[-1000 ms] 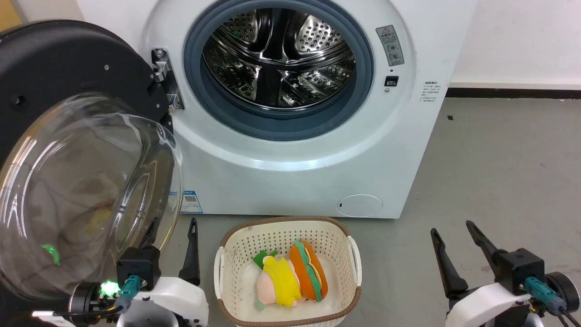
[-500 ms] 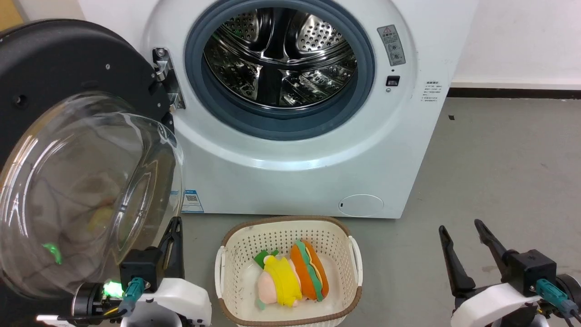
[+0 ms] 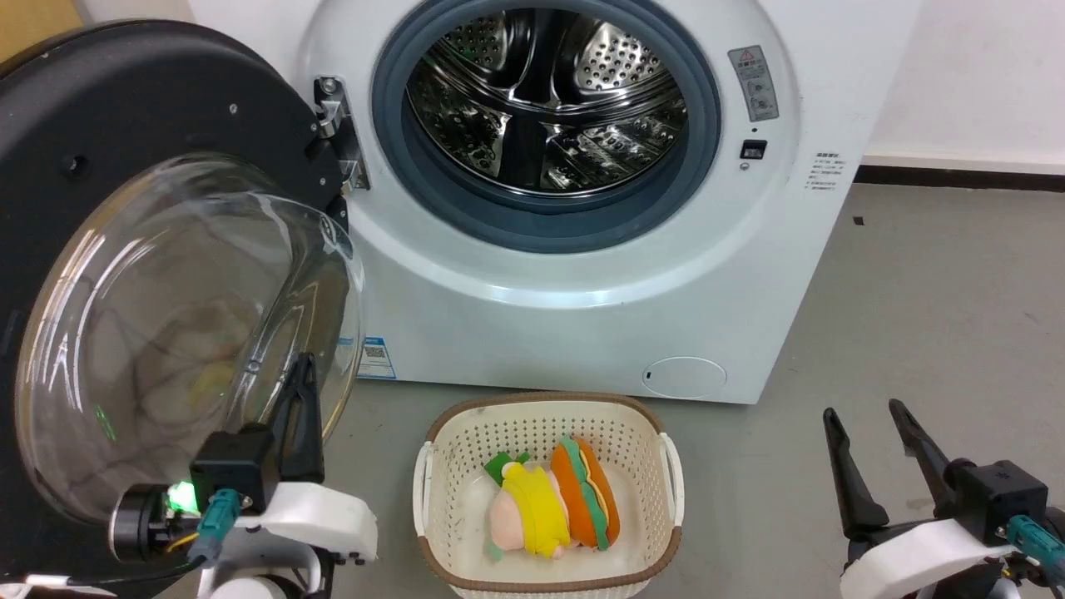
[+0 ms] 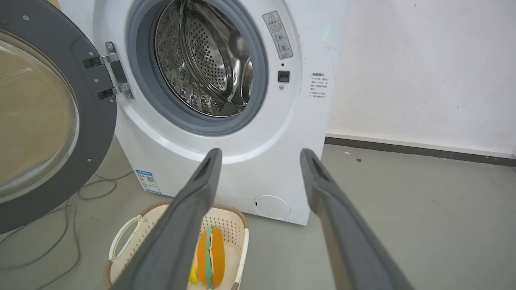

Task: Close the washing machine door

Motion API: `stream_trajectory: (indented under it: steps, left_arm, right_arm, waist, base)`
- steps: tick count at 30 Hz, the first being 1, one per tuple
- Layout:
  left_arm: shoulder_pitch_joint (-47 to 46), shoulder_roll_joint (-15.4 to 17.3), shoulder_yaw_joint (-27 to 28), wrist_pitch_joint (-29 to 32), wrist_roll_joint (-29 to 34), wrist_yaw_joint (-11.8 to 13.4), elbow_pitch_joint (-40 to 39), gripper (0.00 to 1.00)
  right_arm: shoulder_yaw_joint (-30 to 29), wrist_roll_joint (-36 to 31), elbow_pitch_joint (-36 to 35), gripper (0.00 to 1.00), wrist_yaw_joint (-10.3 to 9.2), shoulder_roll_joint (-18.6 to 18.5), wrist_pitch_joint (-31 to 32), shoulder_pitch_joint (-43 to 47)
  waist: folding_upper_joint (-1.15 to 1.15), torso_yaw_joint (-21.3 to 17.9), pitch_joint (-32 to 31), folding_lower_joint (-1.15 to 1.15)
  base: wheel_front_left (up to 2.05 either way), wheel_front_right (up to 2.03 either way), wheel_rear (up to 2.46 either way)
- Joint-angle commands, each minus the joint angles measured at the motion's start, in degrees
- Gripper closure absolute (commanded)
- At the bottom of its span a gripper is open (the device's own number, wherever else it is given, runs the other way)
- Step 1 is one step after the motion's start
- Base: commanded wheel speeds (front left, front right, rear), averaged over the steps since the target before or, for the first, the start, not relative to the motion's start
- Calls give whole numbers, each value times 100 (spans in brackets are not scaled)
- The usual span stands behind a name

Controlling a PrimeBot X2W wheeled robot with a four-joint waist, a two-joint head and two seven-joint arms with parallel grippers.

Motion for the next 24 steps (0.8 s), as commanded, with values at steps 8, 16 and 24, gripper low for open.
stream_trajectory:
  steps: [8,16,24]
  left_arm:
    - [-402,110,201,-149,-169,-75,-414,100]
    - [-819,229,603,-245,-286,-221,-738,100]
    - [-1308,322,1163,-341,-491,-445,-869,100]
  right_arm:
    - [-133,120,23,0,2,7,-146,-63]
    - [-229,184,48,0,2,9,-242,-100]
    - [-353,246,74,0,2,10,-338,-135]
  waist:
    - [0,248,66,0]
    - [0,490,141,0]
    - [0,758,225,0]
  base:
    - [0,0,0]
    - [0,0,0]
    - [0,0,0]
